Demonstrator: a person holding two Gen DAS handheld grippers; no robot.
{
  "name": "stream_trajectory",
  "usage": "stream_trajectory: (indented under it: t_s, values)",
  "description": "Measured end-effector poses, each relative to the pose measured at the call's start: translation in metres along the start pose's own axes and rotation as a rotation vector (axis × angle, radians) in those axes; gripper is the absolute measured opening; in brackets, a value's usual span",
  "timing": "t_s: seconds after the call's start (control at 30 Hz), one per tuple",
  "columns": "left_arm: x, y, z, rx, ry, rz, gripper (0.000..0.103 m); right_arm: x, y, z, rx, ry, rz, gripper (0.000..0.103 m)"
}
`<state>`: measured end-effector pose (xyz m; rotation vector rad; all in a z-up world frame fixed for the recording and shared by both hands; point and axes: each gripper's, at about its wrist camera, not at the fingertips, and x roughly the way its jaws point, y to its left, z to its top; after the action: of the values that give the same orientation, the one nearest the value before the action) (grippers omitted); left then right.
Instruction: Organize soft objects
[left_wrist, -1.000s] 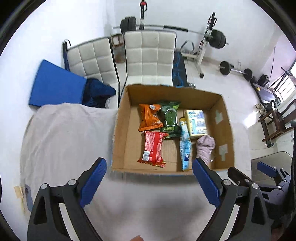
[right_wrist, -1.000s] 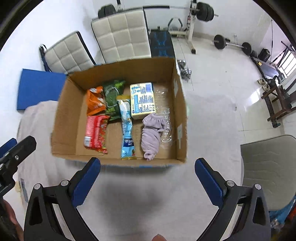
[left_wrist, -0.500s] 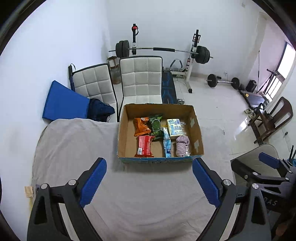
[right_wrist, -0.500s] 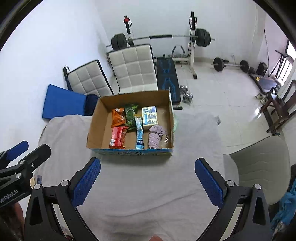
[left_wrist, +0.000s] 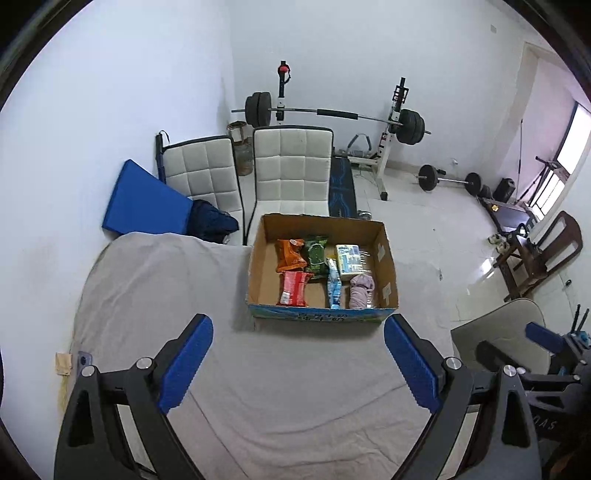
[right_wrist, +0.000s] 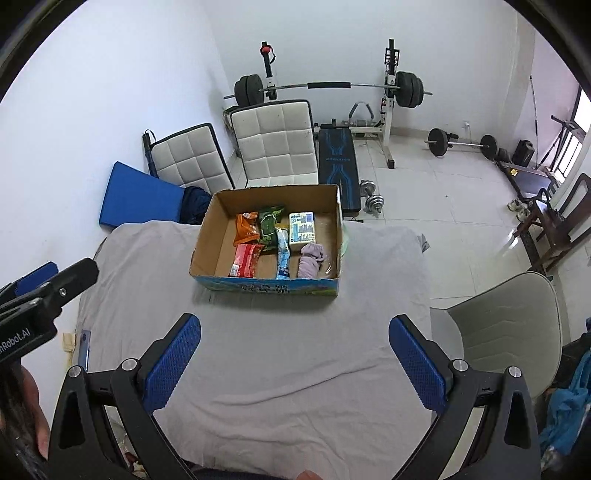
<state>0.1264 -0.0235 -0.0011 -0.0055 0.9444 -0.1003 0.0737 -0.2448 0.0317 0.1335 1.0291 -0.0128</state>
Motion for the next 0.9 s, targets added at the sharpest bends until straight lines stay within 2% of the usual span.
stream_trajectory:
  t_s: [0.17, 0.2, 0.4, 0.9]
  values:
    - [0.005, -0.002, 0.001, 0.004, -0.012, 0.014, 0.097, -0.008, -0.004, 0.008, 0.015, -0.057, -0.044, 0.103]
    - [0.007, -0.001, 0.001, 0.005, -0.012, 0.014, 0.103, -0.008, -0.004, 0.011, 0.016, -0.064, -0.05, 0.103]
    - [0.016, -0.001, 0.003, 0.013, -0.012, 0.037, 0.103, -0.001, -0.006, 0.026, 0.02, -0.096, -0.069, 0.103]
    - [0.029, -0.002, 0.013, 0.019, -0.024, 0.06, 0.103, 0.025, 0.0, 0.043, -0.011, -0.092, -0.091, 0.103]
